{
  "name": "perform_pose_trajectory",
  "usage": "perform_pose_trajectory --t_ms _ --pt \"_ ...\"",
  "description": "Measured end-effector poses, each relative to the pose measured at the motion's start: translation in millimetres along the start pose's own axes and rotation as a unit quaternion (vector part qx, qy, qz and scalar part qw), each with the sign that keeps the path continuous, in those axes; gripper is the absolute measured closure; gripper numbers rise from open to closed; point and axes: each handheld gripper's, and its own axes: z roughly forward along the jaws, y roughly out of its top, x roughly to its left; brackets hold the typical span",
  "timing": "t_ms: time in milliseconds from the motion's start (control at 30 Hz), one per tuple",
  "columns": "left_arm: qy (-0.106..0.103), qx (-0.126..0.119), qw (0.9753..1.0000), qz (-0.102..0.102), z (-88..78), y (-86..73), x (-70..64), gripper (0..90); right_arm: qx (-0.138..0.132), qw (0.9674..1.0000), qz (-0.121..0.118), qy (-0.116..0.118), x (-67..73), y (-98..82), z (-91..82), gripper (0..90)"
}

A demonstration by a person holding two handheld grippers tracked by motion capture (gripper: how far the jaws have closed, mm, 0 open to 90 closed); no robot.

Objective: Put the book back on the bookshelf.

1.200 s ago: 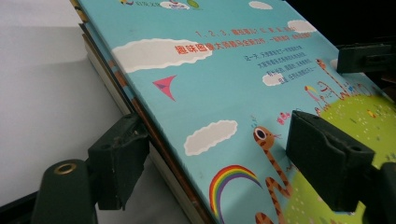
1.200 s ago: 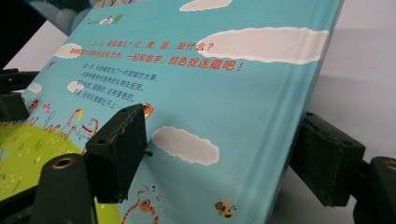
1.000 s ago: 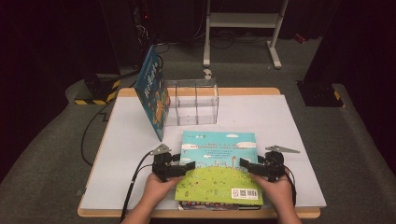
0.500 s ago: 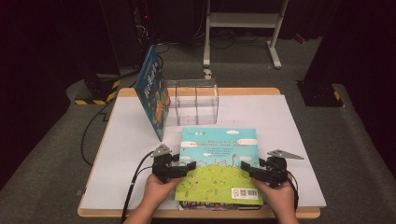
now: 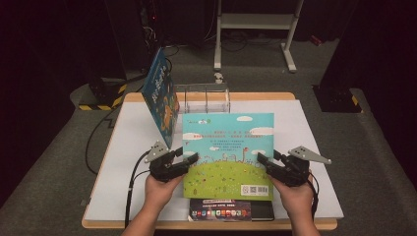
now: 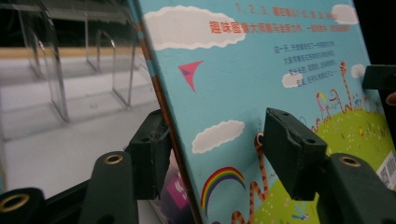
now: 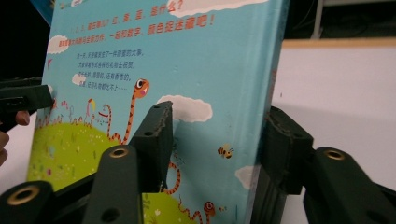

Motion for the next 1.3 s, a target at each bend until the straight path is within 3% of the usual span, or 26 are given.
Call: perform_pose_trajectory --t_ms 233,433,633,800,967,1167,1300 --pt "0.017 -0.043 0.9988 0.017 -9.4 15.2 -0.6 50.3 -0.046 0.9983 -0.036 -0.005 13.2 19.7 -7.9 53.6" --pt "0.028 -0.061 0.9971 0.034 -12.8 22.7 -0.1 51.7 -0.064 0.996 -0.062 -0.01 21.3 25.6 -9.0 53.4" --pt "0.031 -0.068 0.9961 0.047 -1.8 32.1 4.6 51.6 -0.078 0.9946 -0.065 -0.021 17.8 33.3 -3.4 52.8" --pt "0.026 -0.067 0.9963 0.047 2.2 24.7 5.5 51.4 -0.077 0.9944 -0.069 -0.026 14.9 30.5 -2.5 52.7" --pt "0.019 -0.091 0.9933 0.068 -8.8 13.8 -1.1 50.7 -0.083 0.9927 -0.084 -0.026 24.4 18.5 -13.0 50.6" --pt "0.021 -0.1 0.9903 0.094 -19.1 7.5 -10.6 49.6 -0.095 0.9923 -0.079 0.001 25.0 7.6 -24.0 48.5" --pt "0.021 -0.102 0.99 0.095 -20.9 3.9 -11.4 48.2 -0.105 0.9903 -0.086 0.031 25.1 6.2 -26.7 41.2"
